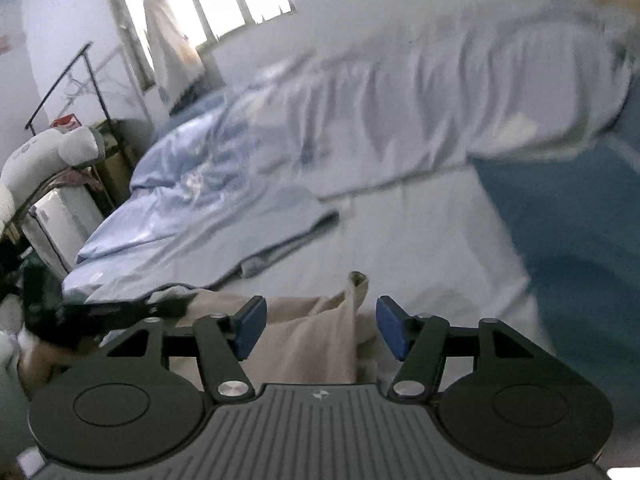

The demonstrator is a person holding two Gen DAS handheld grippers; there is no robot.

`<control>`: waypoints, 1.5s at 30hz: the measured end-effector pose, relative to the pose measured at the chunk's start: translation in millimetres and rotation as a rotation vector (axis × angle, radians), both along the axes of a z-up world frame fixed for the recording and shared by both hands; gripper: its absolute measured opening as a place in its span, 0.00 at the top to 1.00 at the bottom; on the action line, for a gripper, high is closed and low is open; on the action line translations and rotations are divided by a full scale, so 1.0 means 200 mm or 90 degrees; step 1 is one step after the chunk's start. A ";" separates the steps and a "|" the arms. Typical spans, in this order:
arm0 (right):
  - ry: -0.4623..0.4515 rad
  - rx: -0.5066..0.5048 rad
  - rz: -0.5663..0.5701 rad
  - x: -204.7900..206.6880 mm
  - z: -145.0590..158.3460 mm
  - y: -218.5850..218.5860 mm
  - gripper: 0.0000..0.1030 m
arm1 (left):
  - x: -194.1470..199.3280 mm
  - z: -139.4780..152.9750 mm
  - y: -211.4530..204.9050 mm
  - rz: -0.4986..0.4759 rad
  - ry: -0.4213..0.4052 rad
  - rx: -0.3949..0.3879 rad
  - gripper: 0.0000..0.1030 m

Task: Fold clothes

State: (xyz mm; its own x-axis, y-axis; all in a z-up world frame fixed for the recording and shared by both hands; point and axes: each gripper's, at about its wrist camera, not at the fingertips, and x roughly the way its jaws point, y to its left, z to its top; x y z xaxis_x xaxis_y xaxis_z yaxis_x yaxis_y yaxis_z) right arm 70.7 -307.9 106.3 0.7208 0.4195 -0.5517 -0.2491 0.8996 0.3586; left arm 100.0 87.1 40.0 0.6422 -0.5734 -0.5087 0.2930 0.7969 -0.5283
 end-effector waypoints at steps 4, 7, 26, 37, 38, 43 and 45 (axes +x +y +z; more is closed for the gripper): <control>0.109 0.061 0.021 0.27 -0.14 -0.06 0.39 | 0.00 -0.01 0.03 -0.001 0.004 -0.017 0.89; 0.181 0.106 0.032 0.42 -0.27 -0.10 0.39 | 0.00 -0.03 0.04 0.001 0.005 -0.025 0.89; -0.112 0.032 0.078 -0.03 0.07 -0.01 0.92 | -0.24 0.24 0.08 -0.009 -0.122 -0.029 0.91; -0.390 -0.206 0.007 -1.04 0.44 0.24 0.93 | -1.04 0.57 -0.01 -0.001 -0.300 -0.001 0.92; -0.395 -0.205 0.000 -1.09 0.47 0.24 0.93 | -1.06 0.59 -0.01 -0.004 -0.302 -0.004 0.92; -0.429 -0.215 -0.024 -1.27 0.63 0.25 0.93 | -1.11 0.77 -0.04 -0.011 -0.342 0.002 0.92; -0.449 -0.219 -0.031 -1.33 0.71 0.23 0.93 | -1.11 0.85 -0.05 -0.019 -0.360 0.007 0.92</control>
State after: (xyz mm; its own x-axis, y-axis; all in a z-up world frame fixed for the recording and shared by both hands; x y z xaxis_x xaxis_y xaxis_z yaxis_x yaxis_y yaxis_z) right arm -196.2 -261.0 247.4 0.9623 0.2675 -0.0499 -0.2721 0.9471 -0.1700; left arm -121.1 76.4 210.5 0.7998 -0.5925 -0.0960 0.5509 0.7881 -0.2747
